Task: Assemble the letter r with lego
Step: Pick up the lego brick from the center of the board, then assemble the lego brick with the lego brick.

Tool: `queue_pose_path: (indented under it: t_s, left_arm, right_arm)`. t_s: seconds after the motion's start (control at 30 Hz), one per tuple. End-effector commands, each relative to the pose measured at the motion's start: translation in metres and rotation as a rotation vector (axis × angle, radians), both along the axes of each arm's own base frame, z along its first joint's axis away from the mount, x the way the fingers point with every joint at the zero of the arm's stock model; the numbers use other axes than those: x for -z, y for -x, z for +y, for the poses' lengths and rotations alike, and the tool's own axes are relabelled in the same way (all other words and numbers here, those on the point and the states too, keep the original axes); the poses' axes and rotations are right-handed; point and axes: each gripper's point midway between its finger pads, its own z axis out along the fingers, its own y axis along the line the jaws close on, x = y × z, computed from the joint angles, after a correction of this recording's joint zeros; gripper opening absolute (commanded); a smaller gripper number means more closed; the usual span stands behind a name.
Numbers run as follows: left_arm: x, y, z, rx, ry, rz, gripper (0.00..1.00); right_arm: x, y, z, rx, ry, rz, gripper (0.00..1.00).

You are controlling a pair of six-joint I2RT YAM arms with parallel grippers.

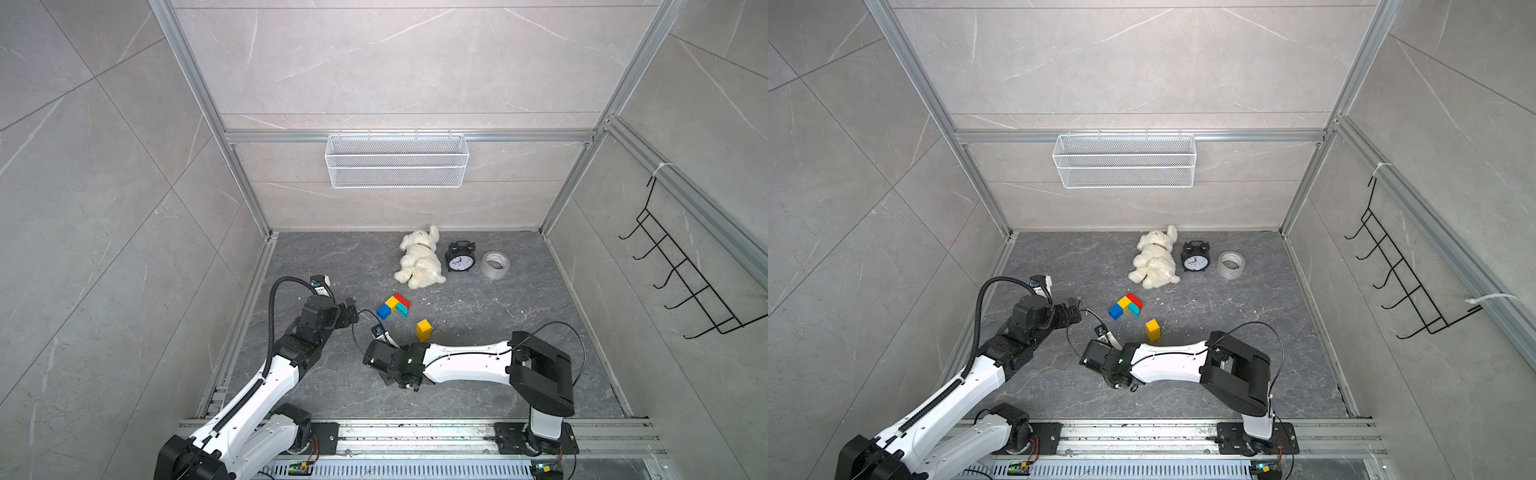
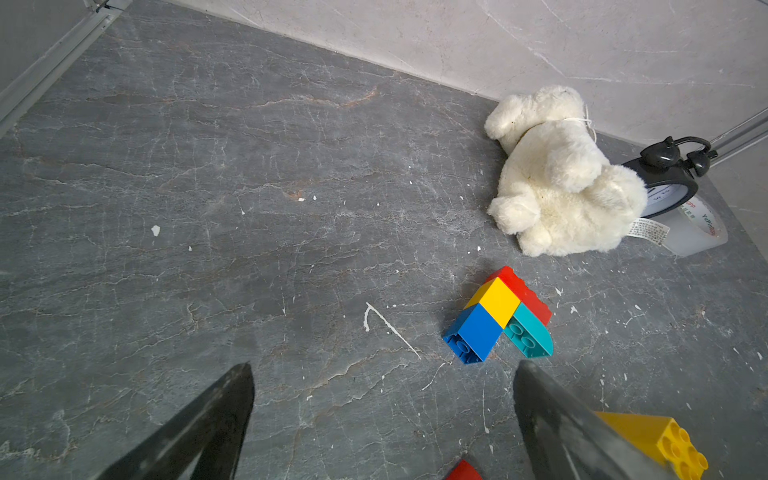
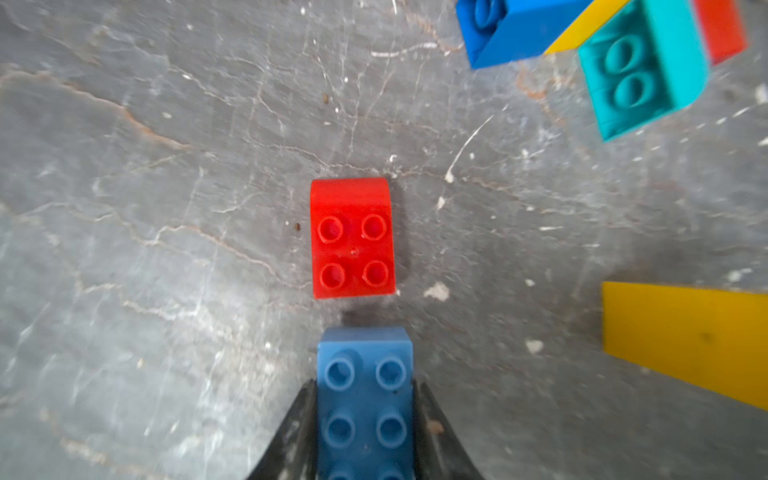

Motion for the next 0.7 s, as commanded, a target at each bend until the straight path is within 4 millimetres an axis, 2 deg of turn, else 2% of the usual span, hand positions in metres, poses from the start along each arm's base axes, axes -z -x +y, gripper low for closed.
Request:
queue_pose_path:
  t_s: [0.0, 0.13, 0.2, 0.33, 0.57, 0.67]
  left_arm:
    - [-0.013, -0.007, -0.004, 0.014, 0.045, -0.029, 1.00]
    - [0.000, -0.012, -0.008, 0.062, 0.170, 0.044, 0.93]
    - [0.009, -0.014, -0.014, 0.102, 0.244, 0.102, 0.89]
    - [0.028, -0.014, -0.030, 0.182, 0.303, 0.198, 0.87]
    - [0.058, -0.002, -0.055, 0.288, 0.397, 0.332, 0.85]
    - [0.071, 0.004, -0.056, 0.287, 0.407, 0.375, 0.82]
  right_arm:
    - [-0.023, -0.003, -0.005, -0.044, -0.010, -0.019, 0.30]
    - [-0.030, -0.011, 0.004, -0.089, -0.050, 0.000, 0.30]
    - [-0.027, -0.017, 0.008, -0.094, -0.060, 0.047, 0.30]
    - [-0.021, -0.020, 0.017, -0.099, -0.068, 0.121, 0.29]
    - [-0.016, -0.024, 0.022, -0.078, -0.037, 0.150, 0.29]
    - [-0.013, -0.025, 0.021, -0.055, -0.026, 0.155, 0.28]
